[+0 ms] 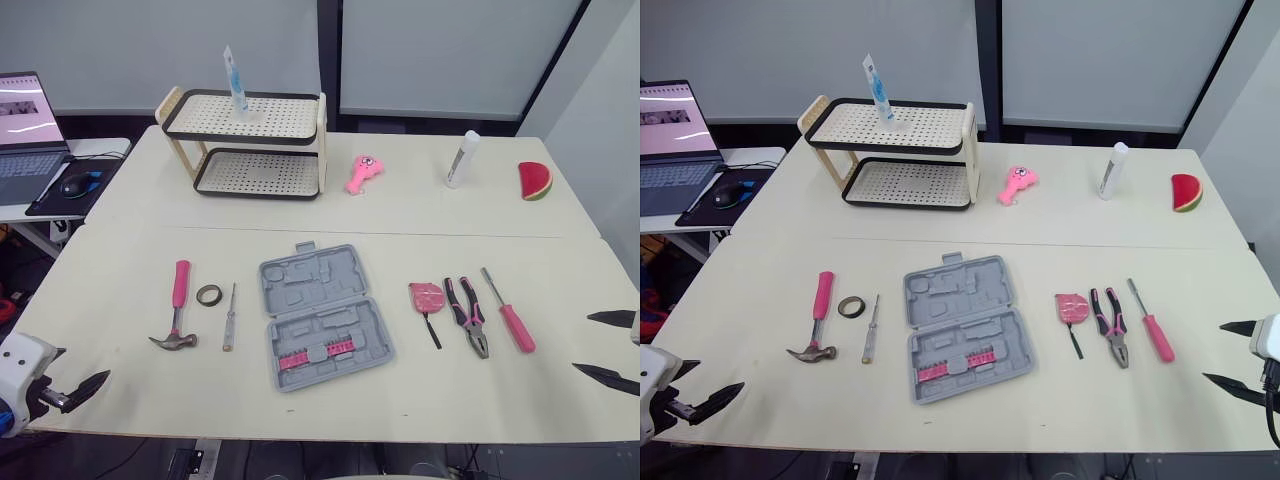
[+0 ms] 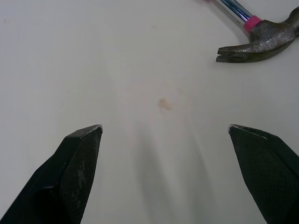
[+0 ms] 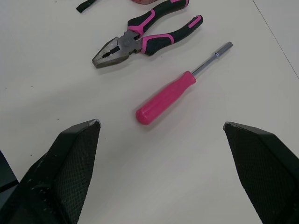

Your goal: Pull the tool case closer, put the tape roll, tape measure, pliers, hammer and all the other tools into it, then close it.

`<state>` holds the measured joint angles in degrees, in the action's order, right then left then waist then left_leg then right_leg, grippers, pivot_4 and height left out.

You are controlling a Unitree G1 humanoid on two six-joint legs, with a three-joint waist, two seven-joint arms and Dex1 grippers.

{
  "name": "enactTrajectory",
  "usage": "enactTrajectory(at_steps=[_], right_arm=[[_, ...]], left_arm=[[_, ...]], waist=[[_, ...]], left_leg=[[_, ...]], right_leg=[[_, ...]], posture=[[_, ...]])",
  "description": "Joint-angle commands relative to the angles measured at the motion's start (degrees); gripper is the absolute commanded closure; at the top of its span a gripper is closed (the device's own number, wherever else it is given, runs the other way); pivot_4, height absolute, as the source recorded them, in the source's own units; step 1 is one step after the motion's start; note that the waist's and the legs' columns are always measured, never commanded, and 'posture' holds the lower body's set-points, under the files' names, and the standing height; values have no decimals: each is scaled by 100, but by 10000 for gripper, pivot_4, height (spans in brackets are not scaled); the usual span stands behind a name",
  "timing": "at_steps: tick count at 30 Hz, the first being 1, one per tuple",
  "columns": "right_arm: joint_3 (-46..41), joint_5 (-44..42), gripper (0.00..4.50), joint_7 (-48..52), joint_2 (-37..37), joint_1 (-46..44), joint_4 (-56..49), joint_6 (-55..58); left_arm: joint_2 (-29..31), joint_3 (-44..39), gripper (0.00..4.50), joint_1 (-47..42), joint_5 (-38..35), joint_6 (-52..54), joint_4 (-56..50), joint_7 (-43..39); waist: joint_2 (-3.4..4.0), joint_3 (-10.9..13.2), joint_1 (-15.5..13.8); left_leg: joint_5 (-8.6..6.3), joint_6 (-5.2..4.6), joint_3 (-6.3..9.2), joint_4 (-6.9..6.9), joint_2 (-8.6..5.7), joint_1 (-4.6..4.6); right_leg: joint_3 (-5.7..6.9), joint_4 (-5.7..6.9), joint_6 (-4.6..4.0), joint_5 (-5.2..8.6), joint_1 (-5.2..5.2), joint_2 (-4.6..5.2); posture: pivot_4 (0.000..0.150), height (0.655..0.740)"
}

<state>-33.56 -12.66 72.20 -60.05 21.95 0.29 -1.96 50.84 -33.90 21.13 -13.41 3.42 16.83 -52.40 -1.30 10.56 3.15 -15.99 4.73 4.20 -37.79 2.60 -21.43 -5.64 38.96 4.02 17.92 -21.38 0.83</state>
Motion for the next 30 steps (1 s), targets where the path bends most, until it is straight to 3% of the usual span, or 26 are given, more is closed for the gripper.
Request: enactTrajectory(at_steps=[1,16,30], right_arm=[[-21,-43,152,-48,-53,-89,8,30],[69,19,152,-256,28,-193,291,-156],[165,36,152,-357,31,-331,424,-198]], left_arm=[[114,-34,0,11,-37,32,18,-53],[39,-248,0,102,-603,296,86,-783],[-33,-381,0,375,-545,24,144,-553]], waist=[[0,0,0],[0,0,6],[0,0,7]], left_leg=[[0,0,0,0,0,0],[0,0,0,0,0,1],[0,0,-1,0,0,1]], right_leg=[[0,0,0,0,0,0],[0,1,0,0,0,0],[-1,1,0,1,0,0]], posture=[[1500,7350],[1500,7350],[1500,7350]])
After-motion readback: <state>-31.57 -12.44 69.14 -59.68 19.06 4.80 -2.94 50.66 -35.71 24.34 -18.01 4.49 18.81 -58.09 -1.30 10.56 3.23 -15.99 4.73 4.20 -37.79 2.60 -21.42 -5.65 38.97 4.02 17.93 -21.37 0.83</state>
